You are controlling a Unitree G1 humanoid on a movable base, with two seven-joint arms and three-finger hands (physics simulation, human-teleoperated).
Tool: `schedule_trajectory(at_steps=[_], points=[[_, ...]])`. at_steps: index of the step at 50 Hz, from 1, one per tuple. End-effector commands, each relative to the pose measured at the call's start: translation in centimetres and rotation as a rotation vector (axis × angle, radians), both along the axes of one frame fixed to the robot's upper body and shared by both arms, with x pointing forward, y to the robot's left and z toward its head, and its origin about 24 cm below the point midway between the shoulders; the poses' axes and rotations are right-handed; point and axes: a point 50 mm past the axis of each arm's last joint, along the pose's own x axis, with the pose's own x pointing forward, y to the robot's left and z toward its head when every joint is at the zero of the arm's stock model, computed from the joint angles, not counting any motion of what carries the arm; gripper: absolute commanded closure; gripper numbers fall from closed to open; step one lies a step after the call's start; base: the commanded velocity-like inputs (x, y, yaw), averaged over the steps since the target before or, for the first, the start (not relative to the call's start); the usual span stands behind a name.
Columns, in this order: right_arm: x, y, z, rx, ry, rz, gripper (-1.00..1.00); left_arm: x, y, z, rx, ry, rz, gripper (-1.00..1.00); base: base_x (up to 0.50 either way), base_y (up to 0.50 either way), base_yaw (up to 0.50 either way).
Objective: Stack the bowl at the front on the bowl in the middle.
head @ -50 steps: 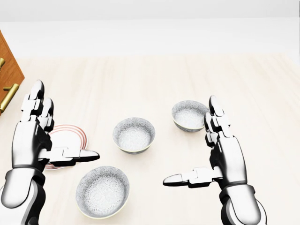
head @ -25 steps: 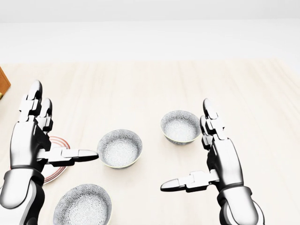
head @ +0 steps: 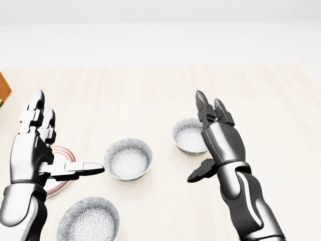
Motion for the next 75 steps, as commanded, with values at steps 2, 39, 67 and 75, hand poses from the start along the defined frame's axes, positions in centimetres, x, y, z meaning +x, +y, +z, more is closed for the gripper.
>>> schedule_trajectory(at_steps=[2, 39, 67, 75], points=[[4.5, 0.8, -1.5, -0.334, 0.078, -0.028, -1.00, 0.0, 0.0, -0.3, -0.004, 0.010, -0.001, -1.00, 0.00, 0.00, 0.00], [5.6, 2.5, -2.4, -0.403, 0.248, 0.020, -1.00, 0.1, 0.5, -0.6, -0.011, 0.025, 0.011, -1.00, 0.00, 0.00, 0.00], [5.5, 4.0, -2.8, -0.499, 0.321, 0.112, -1.00, 0.1, 0.7, -1.5, -0.033, 0.062, 0.016, -1.00, 0.00, 0.00, 0.00], [5.3, 4.4, -2.9, -0.580, 0.310, 0.144, -1.00, 0.1, 0.8, -1.6, -0.037, 0.067, 0.019, -1.00, 0.00, 0.00, 0.00]])
